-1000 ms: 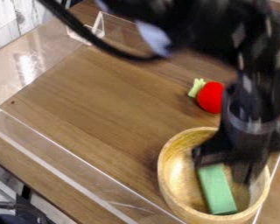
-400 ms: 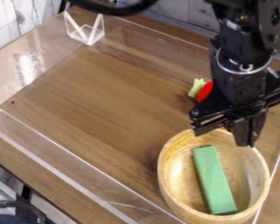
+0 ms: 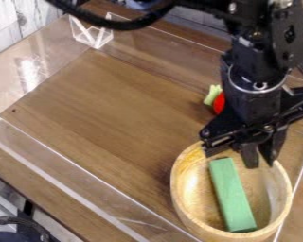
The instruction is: Remove the green block from the brown bowl and put it on the table
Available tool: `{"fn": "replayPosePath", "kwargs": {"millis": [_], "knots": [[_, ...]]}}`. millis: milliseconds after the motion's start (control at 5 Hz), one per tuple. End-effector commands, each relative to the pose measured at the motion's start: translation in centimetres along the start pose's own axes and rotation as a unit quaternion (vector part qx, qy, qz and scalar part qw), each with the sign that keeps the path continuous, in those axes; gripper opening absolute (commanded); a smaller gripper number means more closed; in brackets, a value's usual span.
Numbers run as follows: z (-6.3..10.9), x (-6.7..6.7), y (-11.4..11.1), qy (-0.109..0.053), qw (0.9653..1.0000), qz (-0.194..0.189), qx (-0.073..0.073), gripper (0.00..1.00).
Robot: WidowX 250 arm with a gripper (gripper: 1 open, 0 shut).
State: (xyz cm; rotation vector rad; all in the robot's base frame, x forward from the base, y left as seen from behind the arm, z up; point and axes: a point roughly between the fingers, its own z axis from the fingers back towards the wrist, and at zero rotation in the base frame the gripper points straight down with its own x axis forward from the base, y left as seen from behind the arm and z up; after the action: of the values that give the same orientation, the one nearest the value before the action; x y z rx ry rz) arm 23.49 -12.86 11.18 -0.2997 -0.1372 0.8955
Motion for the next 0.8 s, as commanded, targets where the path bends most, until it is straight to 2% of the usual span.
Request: {"fn": "replayPosePath", "kwargs": {"millis": [0,200,600], "knots": [[0.7,-0.3,-1.2,-0.002,0.9998,-0.001,-0.02,1.0],[0.1,-0.6,-1.5,-0.001,0.9998,0.003,-0.018,1.0],[-0.8,-0.8,-0.3,0.024,0.9977,-0.062,-0.01,1.0]]}}
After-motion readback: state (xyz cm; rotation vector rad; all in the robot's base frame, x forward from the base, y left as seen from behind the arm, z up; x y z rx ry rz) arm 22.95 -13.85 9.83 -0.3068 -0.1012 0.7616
